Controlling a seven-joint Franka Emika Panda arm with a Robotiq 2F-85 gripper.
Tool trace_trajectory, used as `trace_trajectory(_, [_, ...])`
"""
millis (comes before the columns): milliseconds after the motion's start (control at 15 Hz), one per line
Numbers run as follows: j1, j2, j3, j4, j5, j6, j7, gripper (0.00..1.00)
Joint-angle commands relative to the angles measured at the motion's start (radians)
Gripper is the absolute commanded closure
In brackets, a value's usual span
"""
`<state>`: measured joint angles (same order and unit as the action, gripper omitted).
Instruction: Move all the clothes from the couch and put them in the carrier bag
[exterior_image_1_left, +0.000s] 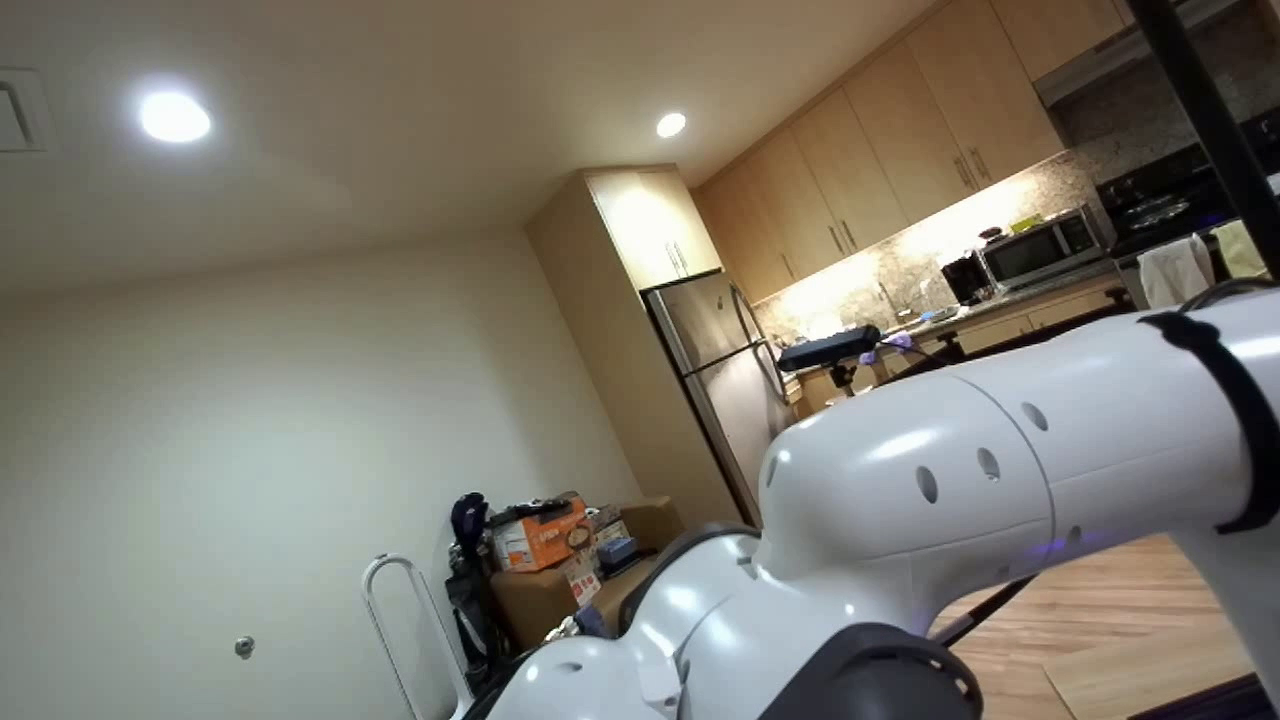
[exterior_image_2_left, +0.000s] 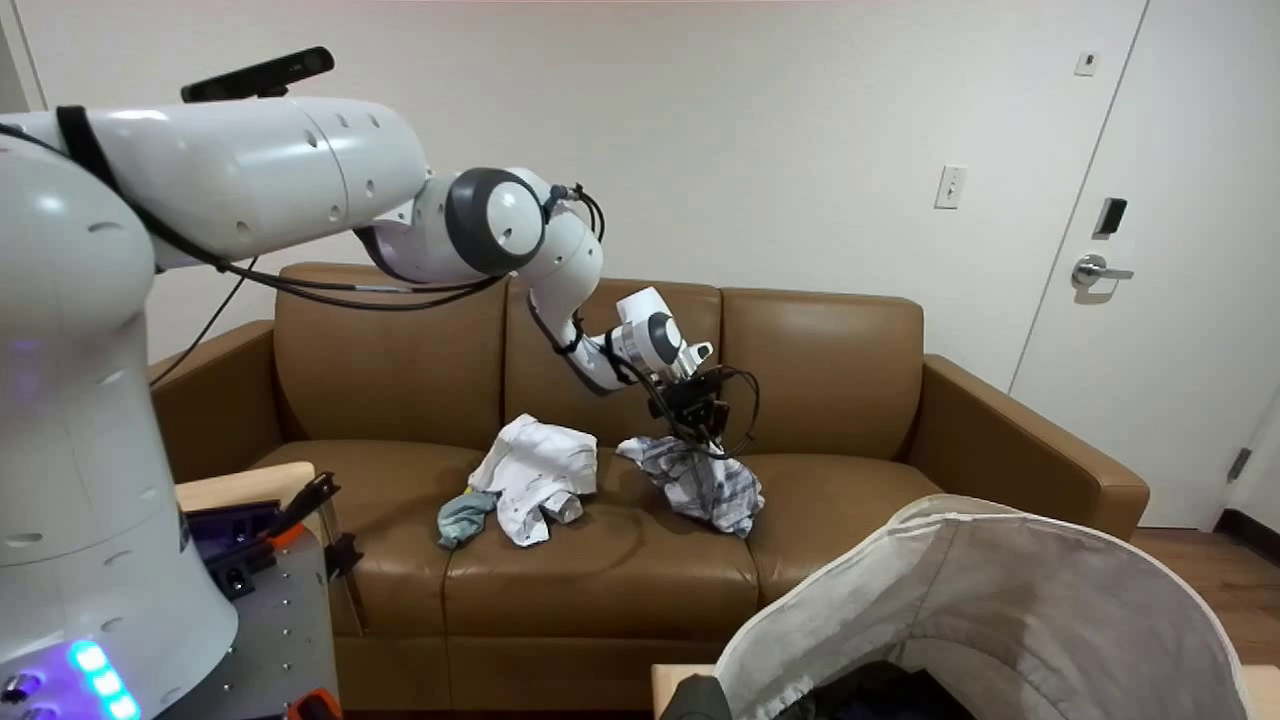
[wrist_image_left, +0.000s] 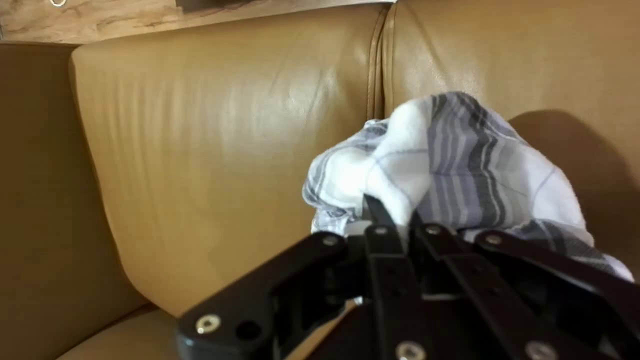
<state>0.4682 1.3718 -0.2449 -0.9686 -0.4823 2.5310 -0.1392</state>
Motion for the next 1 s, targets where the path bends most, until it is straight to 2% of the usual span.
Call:
trace_trajectory(0, [-0.001,0.011,0.000,0.000,0.000,0.001,0.000,0.94])
trace_trajectory(200, [0.011,-0.004,-0.034,-0.012,-0.022,-0.003,0.011,0.97])
trace_trajectory(333, [0.038,-0.098,-0.126,-0.084,-0.042,0.007,0.108,0.97])
trace_trajectory(600, [0.128,-0.206,-0.322,-0.149,-0.102,0.009,0.259,0.96])
trace_trajectory(933, [0.303,-0.328,-0.598,-0.234,-0.233,0.013,0.416,0.97])
